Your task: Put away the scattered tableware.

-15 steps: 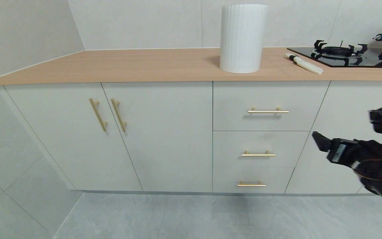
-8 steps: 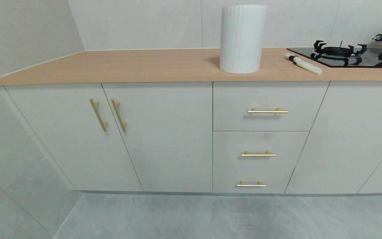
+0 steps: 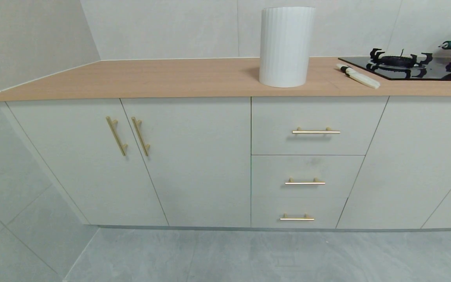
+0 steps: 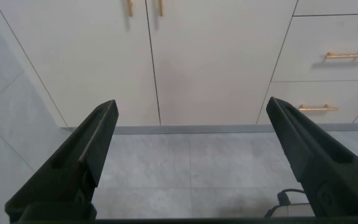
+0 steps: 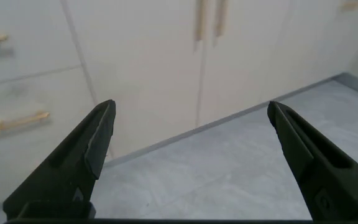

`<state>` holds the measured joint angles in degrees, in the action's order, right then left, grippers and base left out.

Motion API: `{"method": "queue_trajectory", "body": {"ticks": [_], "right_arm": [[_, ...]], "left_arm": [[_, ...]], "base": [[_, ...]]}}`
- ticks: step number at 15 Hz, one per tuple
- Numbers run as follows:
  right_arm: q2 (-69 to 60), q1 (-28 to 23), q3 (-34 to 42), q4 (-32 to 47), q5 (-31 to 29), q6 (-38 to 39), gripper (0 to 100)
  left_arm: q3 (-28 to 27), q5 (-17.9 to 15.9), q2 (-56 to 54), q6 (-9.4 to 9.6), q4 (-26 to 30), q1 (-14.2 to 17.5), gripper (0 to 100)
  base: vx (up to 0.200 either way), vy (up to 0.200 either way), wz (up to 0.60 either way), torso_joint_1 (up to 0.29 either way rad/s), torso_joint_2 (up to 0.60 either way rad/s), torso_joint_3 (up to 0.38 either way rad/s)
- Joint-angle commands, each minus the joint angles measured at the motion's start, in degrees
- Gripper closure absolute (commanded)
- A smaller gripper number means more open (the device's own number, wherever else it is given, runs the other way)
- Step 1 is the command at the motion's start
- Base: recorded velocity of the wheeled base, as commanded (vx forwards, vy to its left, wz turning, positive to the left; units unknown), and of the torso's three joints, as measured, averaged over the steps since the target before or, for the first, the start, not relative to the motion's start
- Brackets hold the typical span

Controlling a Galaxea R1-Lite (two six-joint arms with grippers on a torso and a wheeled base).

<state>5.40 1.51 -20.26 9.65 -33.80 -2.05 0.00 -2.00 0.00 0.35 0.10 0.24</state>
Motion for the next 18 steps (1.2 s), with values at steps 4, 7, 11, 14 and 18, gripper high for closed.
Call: {"method": "queue_trajectory", "body": {"ticks": [4,7,11,14,18], "right_arm": [[-5.40,-1.34,4.35,0.28,19.48,7.41,0],[-5.40,-1.34,11.38,-0.78,29.32,7.06,0],[-5.40,-1.34,20.26,-12.20,30.11,2.84,0],[-5.31,-1.34,20.26,-9.65,31.26,2.05,0],[-5.31,-1.34,20.26,-9.74,32.13,1.08,0]], "left_arm": [[0.00,-0.02,0.00,0.00,-0.01,0.02,0],[0.00,-0.02,0.00,0.00,-0.01,0.02,0],[0.00,-0.02,0.00,0.00,-0.01,0.02,0],[0.00,-0.02,0.00,0.00,-0.01,0.02,0],[0.00,-0.11,0.00,0.26,-0.01,0.02,0]], "base": [[0.000,0.000,0.00,0.000,0.00,0.000],[0.000,0.000,0.00,0.000,0.00,0.000],[0.000,0.000,0.00,0.000,0.00,0.000],[0.000,0.000,0.00,0.000,0.00,0.000],[0.000,0.000,0.00,0.000,0.00,0.000]]}}
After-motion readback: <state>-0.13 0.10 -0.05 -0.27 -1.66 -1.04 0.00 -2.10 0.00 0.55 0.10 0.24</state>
